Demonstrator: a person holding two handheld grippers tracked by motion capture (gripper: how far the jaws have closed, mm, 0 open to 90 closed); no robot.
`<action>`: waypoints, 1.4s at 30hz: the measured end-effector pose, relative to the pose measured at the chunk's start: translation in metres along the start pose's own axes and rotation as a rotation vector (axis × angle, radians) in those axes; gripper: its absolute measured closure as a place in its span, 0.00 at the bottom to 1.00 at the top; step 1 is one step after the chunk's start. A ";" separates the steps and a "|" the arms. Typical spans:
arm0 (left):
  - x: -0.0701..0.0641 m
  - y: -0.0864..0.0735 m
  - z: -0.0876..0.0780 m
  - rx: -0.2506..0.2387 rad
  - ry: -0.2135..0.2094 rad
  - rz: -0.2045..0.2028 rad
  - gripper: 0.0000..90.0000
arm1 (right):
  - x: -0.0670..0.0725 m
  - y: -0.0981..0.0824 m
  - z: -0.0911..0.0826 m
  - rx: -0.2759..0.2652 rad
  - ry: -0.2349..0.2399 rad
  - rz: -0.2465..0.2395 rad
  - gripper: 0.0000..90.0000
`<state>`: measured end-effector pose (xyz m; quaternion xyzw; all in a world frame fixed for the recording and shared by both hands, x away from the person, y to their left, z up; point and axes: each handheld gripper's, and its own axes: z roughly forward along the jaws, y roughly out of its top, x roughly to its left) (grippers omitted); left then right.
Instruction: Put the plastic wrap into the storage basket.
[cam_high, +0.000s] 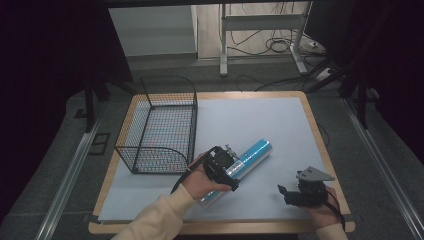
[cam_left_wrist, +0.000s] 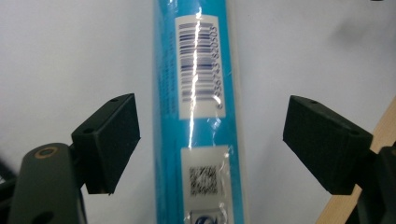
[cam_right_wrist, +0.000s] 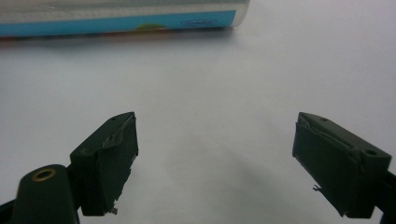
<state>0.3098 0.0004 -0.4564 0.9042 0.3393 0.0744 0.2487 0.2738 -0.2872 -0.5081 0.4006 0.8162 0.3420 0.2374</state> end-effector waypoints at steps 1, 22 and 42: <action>-0.001 0.002 0.001 -0.002 0.000 0.001 0.20 | 0.000 0.000 0.000 0.000 0.000 0.000 0.16; 0.008 0.031 0.045 0.120 0.002 -0.011 0.19 | 0.000 0.000 0.000 0.004 0.001 -0.003 0.16; 0.015 0.035 0.067 0.201 -0.024 -0.039 0.35 | 0.001 0.000 0.001 0.007 -0.001 -0.010 0.16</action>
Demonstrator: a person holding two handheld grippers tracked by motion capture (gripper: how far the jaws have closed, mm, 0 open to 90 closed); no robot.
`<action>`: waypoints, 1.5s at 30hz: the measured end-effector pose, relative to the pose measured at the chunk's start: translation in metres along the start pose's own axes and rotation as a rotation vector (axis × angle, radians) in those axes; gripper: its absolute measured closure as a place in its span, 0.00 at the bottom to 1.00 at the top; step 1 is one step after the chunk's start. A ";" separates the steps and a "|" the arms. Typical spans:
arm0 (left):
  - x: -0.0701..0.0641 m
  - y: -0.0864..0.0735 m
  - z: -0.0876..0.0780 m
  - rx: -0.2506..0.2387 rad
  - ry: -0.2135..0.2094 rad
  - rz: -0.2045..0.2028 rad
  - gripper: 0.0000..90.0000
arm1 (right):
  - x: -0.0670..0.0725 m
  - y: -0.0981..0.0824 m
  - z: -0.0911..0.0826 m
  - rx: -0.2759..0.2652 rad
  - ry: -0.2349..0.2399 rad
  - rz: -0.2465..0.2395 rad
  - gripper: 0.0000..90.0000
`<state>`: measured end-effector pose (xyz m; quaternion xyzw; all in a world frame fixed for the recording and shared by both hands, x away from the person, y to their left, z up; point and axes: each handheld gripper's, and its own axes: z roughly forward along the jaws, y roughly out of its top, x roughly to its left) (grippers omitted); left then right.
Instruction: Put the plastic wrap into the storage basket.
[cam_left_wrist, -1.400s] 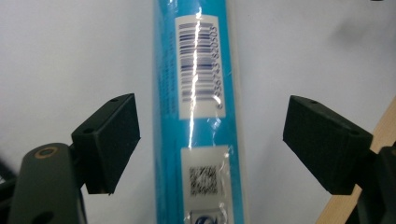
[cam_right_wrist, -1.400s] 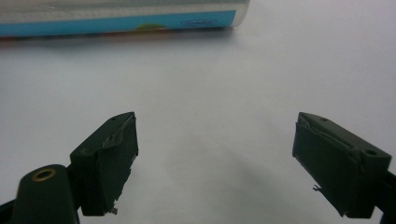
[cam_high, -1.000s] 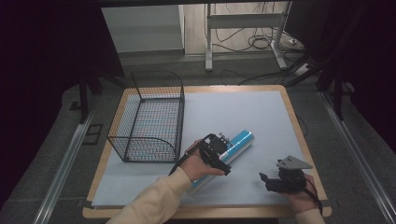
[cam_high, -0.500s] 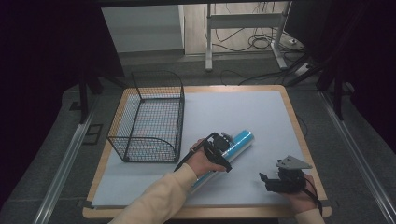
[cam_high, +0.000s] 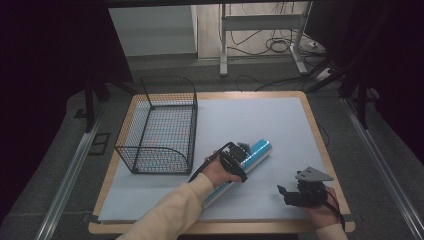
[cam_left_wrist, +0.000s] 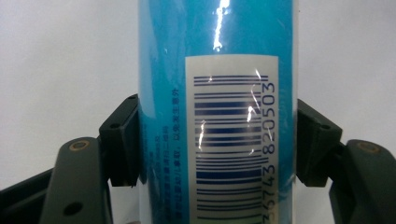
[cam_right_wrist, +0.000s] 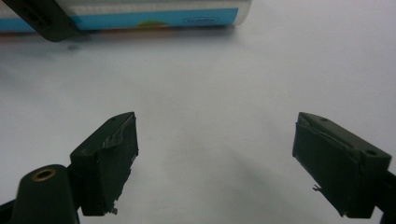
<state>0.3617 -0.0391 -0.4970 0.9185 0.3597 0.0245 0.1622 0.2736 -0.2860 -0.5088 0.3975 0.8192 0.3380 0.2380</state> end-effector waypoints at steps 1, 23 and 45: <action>0.000 0.000 0.000 0.002 0.000 0.000 0.35 | 0.000 0.000 0.000 0.000 0.000 0.000 0.16; 0.008 0.005 -0.015 0.014 -0.042 0.007 0.35 | -0.001 0.000 -0.001 -0.009 -0.009 0.003 0.16; 0.015 0.001 -0.044 -0.056 -0.040 0.009 0.35 | -0.002 0.000 -0.002 -0.013 -0.017 0.001 0.16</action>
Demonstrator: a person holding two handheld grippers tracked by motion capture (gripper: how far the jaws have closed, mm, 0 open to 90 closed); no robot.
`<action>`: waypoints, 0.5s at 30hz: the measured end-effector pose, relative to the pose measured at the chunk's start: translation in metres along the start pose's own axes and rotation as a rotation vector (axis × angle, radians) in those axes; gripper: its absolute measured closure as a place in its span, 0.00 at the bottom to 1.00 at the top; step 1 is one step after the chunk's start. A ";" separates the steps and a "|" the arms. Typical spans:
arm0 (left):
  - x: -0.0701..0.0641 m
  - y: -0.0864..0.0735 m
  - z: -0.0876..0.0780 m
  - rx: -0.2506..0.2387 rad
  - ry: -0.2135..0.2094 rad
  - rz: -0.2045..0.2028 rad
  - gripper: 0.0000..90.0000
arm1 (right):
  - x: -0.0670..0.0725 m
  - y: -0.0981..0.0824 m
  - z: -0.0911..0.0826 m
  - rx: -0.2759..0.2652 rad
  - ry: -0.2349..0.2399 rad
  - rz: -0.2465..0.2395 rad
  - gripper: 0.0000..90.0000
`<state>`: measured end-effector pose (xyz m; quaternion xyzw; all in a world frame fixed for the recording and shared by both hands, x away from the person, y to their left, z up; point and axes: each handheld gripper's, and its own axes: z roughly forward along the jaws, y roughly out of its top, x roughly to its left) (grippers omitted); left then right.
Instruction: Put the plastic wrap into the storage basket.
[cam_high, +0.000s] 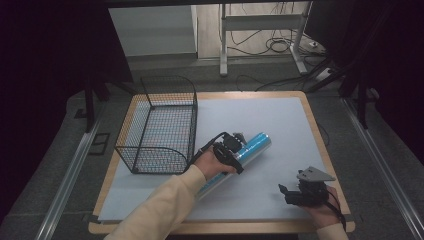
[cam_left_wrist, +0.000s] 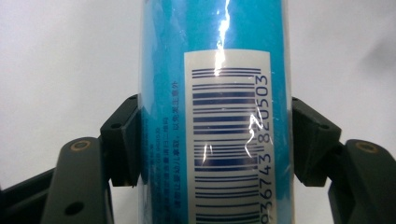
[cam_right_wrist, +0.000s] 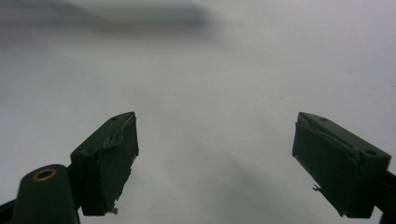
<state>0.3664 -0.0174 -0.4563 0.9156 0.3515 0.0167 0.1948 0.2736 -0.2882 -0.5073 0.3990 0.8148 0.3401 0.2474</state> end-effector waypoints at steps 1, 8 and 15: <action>0.000 0.000 -0.001 -0.003 0.001 0.001 0.35 | 0.000 0.000 0.000 0.000 -0.001 0.000 0.16; 0.002 0.001 -0.012 -0.025 0.009 0.000 0.35 | 0.000 0.000 0.000 0.001 -0.003 -0.001 0.16; 0.003 0.001 -0.018 -0.037 0.009 -0.001 0.35 | 0.000 0.000 0.000 0.001 -0.005 -0.002 0.16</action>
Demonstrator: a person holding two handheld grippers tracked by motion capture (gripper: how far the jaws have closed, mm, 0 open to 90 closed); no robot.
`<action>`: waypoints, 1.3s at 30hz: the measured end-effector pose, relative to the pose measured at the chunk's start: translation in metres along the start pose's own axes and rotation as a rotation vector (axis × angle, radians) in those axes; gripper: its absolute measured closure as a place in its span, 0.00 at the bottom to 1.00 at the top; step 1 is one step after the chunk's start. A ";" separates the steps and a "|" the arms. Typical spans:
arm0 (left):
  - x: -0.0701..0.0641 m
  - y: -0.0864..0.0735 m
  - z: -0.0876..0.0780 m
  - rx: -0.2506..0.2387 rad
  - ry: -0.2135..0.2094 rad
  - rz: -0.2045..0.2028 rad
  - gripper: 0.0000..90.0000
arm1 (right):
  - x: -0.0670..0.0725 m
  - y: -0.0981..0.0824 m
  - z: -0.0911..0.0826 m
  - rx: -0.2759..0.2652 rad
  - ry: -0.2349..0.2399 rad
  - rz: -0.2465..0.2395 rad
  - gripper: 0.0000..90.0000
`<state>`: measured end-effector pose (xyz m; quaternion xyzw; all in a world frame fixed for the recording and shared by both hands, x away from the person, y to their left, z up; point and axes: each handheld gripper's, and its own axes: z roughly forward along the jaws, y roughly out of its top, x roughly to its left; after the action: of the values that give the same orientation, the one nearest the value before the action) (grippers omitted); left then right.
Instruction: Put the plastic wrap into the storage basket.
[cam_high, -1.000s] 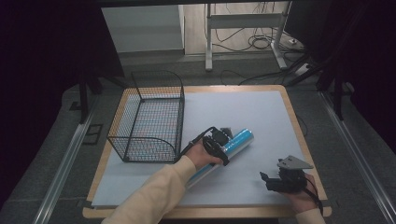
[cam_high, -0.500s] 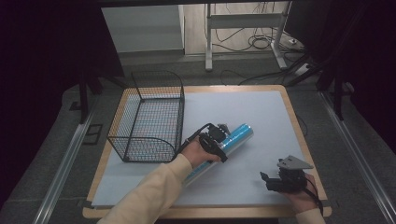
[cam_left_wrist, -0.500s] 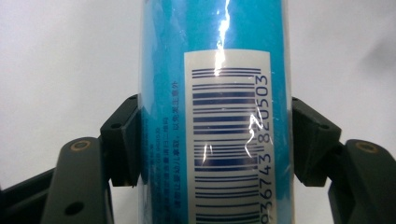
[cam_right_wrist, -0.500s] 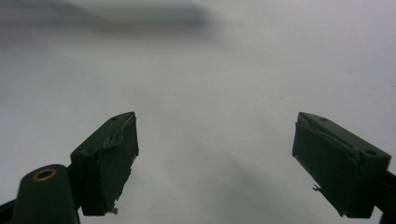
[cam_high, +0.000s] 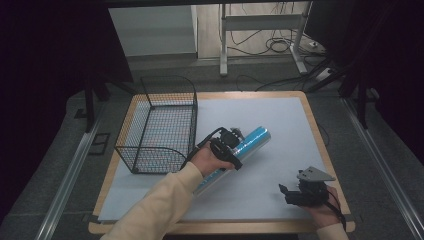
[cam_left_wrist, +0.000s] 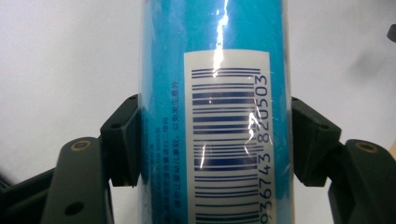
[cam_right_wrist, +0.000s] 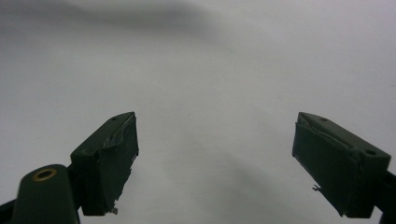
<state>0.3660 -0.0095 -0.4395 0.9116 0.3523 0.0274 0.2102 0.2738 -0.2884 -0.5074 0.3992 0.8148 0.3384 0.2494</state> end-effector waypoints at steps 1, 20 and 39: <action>0.000 0.000 0.000 -0.001 0.001 0.000 0.35 | 0.000 0.000 0.000 0.000 0.000 0.000 0.16; -0.002 0.006 -0.020 -0.040 0.010 0.015 0.35 | -0.001 0.000 0.000 0.001 0.000 0.002 0.16; 0.006 0.022 -0.038 -0.060 0.050 0.015 0.35 | -0.002 -0.001 0.001 0.002 -0.003 0.006 0.16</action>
<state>0.3768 -0.0066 -0.3962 0.9065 0.3496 0.0622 0.2283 0.2754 -0.2903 -0.5082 0.4023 0.8137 0.3378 0.2490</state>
